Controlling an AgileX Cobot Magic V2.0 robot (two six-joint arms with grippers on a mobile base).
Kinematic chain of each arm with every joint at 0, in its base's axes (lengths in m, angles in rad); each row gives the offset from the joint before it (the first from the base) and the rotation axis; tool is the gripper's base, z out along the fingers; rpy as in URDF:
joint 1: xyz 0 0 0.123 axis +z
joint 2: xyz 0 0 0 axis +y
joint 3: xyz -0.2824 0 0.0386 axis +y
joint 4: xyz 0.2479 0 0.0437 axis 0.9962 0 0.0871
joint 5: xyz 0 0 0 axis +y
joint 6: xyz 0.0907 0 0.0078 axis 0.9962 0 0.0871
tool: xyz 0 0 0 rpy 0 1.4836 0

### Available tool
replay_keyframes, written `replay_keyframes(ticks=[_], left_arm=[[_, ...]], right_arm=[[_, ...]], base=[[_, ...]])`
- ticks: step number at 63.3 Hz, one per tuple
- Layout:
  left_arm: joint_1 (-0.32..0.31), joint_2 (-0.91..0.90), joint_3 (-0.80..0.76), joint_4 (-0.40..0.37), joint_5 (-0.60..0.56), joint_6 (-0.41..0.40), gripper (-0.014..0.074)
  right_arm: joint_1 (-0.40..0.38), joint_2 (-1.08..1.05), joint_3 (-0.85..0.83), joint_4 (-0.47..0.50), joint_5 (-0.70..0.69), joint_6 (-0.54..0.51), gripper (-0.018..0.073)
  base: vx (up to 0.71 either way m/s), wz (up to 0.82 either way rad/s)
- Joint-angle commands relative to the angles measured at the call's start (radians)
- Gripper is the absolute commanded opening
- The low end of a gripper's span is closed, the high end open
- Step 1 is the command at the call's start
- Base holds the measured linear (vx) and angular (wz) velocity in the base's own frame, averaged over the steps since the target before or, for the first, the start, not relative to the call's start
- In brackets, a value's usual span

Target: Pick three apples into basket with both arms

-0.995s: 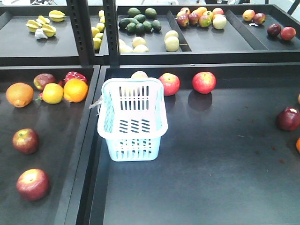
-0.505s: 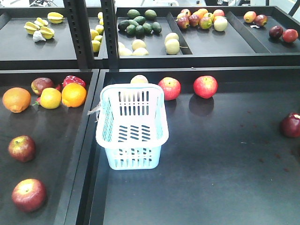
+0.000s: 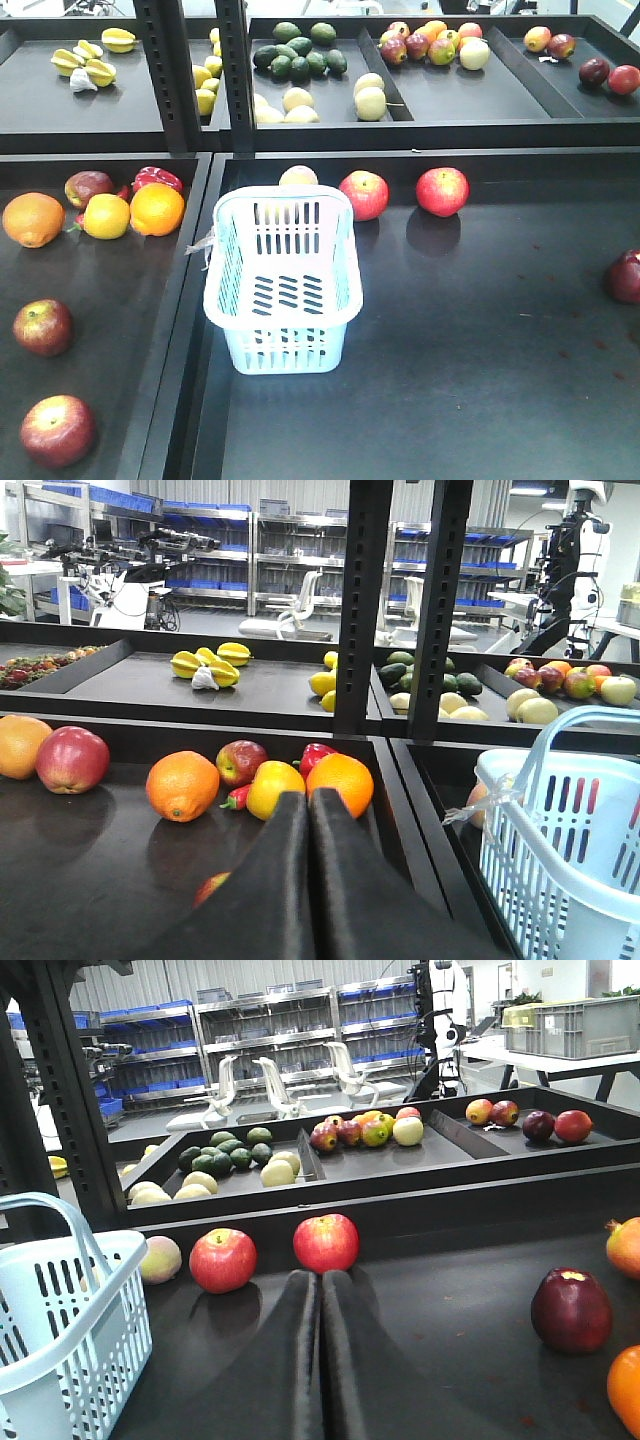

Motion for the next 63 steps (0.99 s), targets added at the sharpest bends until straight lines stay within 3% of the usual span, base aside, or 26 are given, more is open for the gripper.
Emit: replay_keyframes(ticks=[1, 63], left_arm=[[-0.005, -0.014, 0.024, -0.007, -0.080, -0.002, -0.0006], [-0.005, -0.014, 0.024, -0.007, -0.081, -0.002, -0.0006]], right_arm=[[-0.005, -0.011, 0.014, -0.011, -0.074, -0.005, -0.0001], [-0.005, -0.011, 0.014, -0.011, -0.073, -0.005, -0.0001]], base=[[0.01, 0.01], [0.00, 0.00]])
